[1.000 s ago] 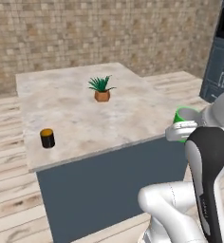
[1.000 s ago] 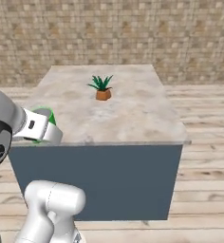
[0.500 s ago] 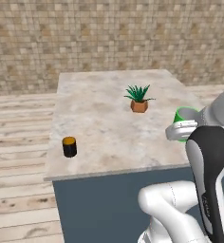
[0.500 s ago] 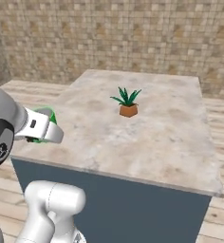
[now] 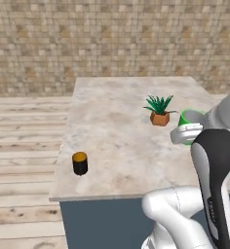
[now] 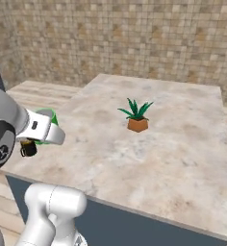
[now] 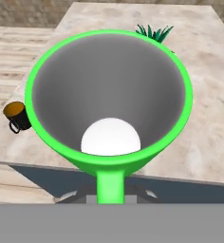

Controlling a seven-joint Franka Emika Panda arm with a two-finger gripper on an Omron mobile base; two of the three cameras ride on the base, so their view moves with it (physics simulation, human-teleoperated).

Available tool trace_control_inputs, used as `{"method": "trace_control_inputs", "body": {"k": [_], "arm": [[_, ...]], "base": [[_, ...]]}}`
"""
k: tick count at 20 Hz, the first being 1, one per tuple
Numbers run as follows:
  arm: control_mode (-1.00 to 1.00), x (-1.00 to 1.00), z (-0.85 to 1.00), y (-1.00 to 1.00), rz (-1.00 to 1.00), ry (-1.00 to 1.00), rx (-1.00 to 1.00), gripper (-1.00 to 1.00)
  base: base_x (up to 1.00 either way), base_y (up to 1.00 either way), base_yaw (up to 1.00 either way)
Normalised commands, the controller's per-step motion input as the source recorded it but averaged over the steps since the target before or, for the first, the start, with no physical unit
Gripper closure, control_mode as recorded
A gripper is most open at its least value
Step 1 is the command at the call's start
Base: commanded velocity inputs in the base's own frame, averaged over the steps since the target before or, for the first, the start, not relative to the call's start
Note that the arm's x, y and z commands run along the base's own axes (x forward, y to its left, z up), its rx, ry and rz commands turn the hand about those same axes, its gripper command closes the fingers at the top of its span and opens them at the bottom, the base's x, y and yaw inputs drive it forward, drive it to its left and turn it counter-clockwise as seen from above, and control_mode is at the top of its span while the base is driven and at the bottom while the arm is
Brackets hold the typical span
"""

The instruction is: Clear the mugs and bowl far away from the sink.

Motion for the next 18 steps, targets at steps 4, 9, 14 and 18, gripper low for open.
{"method": "trace_control_inputs", "body": {"k": [4, 9, 14, 18], "arm": [[1.00, 0.00, 0.00, 0.00, 0.00, 0.00, 0.00, 1.00], [1.00, 0.00, 0.00, 0.00, 0.00, 0.00, 0.00, 1.00], [1.00, 0.00, 0.00, 0.00, 0.00, 0.00, 0.00, 1.00], [-1.00, 0.13, -0.06, 0.00, 0.00, 0.02, 0.00, 1.00]], "base": [[0.83, -0.35, -0.19], [0.75, -0.07, -0.44], [0.60, 0.00, -0.36], [0.45, 0.00, -0.10]]}}
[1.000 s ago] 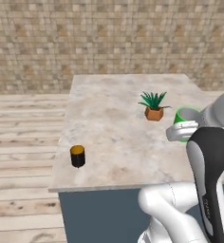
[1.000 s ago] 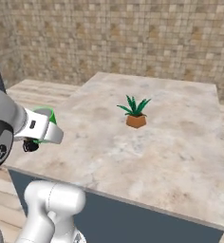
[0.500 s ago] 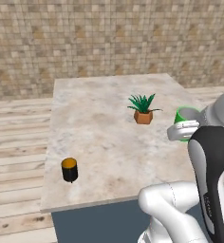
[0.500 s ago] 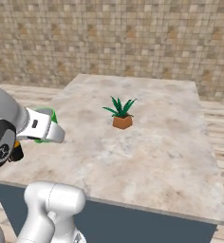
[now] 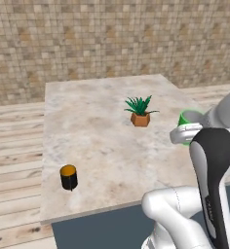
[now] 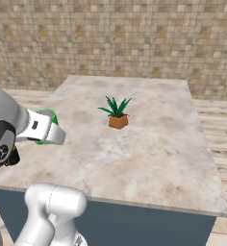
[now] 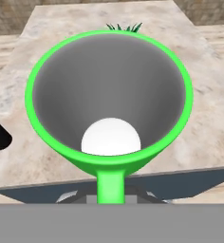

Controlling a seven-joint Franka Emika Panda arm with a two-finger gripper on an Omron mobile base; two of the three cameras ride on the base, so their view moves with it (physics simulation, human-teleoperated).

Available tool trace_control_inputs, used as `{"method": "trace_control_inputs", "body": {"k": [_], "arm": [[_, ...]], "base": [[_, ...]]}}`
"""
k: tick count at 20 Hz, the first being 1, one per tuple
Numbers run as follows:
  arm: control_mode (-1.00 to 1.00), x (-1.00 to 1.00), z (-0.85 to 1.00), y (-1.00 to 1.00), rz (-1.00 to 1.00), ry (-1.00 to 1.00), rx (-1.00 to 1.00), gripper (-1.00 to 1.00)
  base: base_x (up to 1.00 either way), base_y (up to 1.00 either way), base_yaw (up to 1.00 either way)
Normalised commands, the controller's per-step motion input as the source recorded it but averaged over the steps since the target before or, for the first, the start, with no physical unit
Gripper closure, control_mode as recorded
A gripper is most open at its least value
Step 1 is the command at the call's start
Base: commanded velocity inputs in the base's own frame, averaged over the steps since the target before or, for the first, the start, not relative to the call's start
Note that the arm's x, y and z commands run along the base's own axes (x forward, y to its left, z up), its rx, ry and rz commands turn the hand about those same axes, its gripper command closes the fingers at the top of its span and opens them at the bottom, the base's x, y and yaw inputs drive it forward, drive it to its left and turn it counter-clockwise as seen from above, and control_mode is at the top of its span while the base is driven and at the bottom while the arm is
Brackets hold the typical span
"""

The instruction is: Clear the mugs and bowl far away from the sink.

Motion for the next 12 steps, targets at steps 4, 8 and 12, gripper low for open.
{"method": "trace_control_inputs", "body": {"k": [4, 8, 12], "arm": [[-1.00, 0.55, -0.31, -0.01, 0.11, 0.25, 0.00, 1.00], [-1.00, 0.44, -0.49, -0.05, 0.13, 0.16, 0.00, 1.00], [-1.00, 0.36, -0.69, 0.00, 0.14, 0.00, 0.00, 1.00]], "base": [[0.00, 0.00, 0.00], [0.00, 0.00, 0.00], [0.00, 0.00, 0.00]]}}
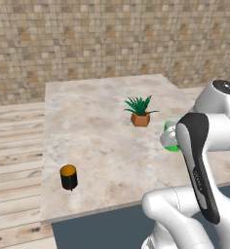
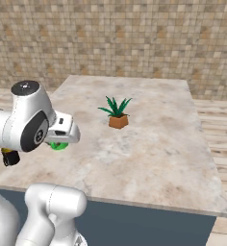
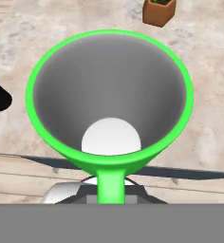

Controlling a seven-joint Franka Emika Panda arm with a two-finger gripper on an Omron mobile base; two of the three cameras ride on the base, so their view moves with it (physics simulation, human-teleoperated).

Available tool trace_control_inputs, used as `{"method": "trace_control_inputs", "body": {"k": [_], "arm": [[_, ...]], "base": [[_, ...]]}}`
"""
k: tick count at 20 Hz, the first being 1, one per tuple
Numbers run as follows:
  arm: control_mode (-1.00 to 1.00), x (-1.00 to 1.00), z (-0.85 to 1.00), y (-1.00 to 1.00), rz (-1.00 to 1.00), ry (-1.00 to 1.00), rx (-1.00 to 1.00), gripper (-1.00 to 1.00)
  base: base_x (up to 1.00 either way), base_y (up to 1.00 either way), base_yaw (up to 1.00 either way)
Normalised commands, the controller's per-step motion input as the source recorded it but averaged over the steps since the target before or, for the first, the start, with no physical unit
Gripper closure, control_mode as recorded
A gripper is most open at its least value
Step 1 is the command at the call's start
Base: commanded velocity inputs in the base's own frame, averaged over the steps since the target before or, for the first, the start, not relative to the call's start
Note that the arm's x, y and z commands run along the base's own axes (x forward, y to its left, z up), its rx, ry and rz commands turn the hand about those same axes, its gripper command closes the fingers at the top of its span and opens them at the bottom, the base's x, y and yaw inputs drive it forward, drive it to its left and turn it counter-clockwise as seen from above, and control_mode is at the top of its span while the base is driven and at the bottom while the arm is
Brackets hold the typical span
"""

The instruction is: Clear the mugs and bowl far away from the sink.

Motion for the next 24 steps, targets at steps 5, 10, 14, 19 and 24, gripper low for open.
{"method": "trace_control_inputs", "body": {"k": [5, 10, 14, 19, 24], "arm": [[-1.00, 0.46, -0.72, 0.00, 0.15, -0.03, -0.01, 1.00], [-1.00, 0.64, -0.54, -0.01, 0.10, 0.07, 0.00, 1.00], [-1.00, 0.93, -0.39, 0.00, 0.02, 0.13, 0.00, 1.00], [-1.00, 0.96, -0.41, 0.00, 0.02, 0.05, 0.00, 1.00], [-1.00, 0.78, -0.42, 0.00, 0.05, 0.00, 0.00, 1.00]], "base": [[0.00, 0.00, 0.00], [0.00, 0.00, 0.00], [0.00, 0.00, 0.00], [0.00, 0.00, 0.00], [0.00, 0.00, 0.00]]}}
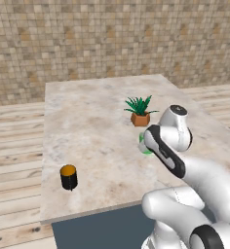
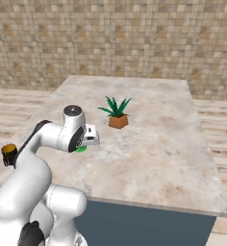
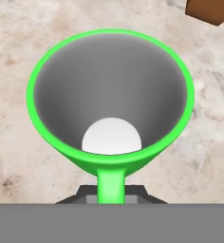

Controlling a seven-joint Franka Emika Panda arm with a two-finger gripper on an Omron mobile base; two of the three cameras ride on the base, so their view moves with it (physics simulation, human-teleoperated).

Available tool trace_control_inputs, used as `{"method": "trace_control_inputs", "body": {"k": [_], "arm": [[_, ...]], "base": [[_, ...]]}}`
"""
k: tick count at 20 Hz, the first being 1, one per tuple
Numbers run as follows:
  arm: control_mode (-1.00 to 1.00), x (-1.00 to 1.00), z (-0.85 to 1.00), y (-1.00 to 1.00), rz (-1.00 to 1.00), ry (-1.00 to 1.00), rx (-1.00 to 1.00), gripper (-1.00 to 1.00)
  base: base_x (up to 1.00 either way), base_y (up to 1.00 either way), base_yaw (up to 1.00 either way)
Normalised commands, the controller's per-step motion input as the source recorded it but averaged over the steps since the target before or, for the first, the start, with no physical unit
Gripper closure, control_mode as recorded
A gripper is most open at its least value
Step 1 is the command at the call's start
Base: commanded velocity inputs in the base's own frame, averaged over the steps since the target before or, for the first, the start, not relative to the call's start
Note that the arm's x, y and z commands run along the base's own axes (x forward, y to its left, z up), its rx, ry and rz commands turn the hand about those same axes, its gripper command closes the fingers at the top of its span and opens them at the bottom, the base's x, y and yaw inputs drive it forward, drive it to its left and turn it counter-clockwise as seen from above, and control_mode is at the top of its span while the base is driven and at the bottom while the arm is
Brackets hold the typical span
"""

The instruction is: Clear the mugs and bowl far away from the sink.

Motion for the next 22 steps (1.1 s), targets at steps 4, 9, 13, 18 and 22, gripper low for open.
{"method": "trace_control_inputs", "body": {"k": [4, 9, 13, 18, 22], "arm": [[-1.00, 0.76, -0.44, 0.00, 0.05, 0.00, 0.00, 1.00], [-1.00, 0.71, -0.41, 0.00, 0.04, 0.00, 0.00, 1.00], [-1.00, 0.61, -0.38, 0.00, 0.01, 0.04, 0.00, 1.00], [-1.00, 0.35, -0.13, 0.00, -0.01, 0.09, 0.00, 1.00], [-1.00, 0.13, -0.01, 0.02, -0.03, 0.06, -0.01, 1.00]], "base": [[0.00, 0.00, 0.00], [0.00, 0.00, 0.00], [0.00, 0.00, 0.00], [0.00, 0.00, 0.00], [0.00, 0.00, 0.00]]}}
